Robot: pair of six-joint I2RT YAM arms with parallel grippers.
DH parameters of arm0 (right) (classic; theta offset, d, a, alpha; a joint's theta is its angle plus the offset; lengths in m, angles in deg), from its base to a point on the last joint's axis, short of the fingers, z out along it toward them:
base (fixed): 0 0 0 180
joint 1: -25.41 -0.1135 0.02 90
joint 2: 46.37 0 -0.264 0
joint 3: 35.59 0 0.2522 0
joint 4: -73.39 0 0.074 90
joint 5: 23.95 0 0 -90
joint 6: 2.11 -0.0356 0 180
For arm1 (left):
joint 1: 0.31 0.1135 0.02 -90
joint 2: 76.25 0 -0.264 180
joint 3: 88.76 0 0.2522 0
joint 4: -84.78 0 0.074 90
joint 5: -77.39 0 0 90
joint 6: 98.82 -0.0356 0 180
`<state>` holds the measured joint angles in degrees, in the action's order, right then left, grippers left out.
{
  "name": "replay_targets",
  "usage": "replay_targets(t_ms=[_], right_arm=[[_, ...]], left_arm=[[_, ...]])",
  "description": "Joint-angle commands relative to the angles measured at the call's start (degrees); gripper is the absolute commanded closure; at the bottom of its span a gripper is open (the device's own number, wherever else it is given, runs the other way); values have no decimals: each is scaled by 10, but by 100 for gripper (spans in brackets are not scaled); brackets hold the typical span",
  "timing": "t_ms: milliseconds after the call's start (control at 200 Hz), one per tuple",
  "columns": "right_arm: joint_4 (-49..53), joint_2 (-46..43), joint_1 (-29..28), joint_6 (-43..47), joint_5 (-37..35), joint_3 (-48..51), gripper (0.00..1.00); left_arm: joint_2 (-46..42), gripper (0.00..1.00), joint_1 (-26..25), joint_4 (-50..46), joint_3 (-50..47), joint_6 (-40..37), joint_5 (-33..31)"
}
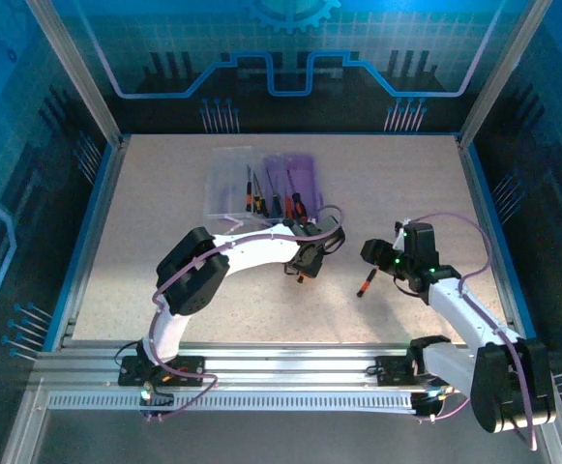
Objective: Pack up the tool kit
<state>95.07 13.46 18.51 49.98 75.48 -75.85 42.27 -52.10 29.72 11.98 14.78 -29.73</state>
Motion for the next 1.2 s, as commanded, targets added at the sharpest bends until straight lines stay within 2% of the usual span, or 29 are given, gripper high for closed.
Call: replay_targets(t_ms=[0, 305, 600, 1066, 1196], right_arm=[[7, -8, 13, 9, 3, 0, 40], [6, -8, 16, 11, 5, 2, 40], [9, -9, 17, 10, 7, -1, 40], [10, -11, 19, 10, 6, -4, 40], [10, -10, 20, 9, 8, -5, 40]], left_arm=[[19, 57, 1, -3, 6, -6, 17], [32, 62, 2, -4, 8, -6, 17], [30, 73, 2, -5, 0, -13, 29], [-25, 86, 1, -3, -32, -27, 34], [-34, 87, 0, -5, -31, -29, 35]])
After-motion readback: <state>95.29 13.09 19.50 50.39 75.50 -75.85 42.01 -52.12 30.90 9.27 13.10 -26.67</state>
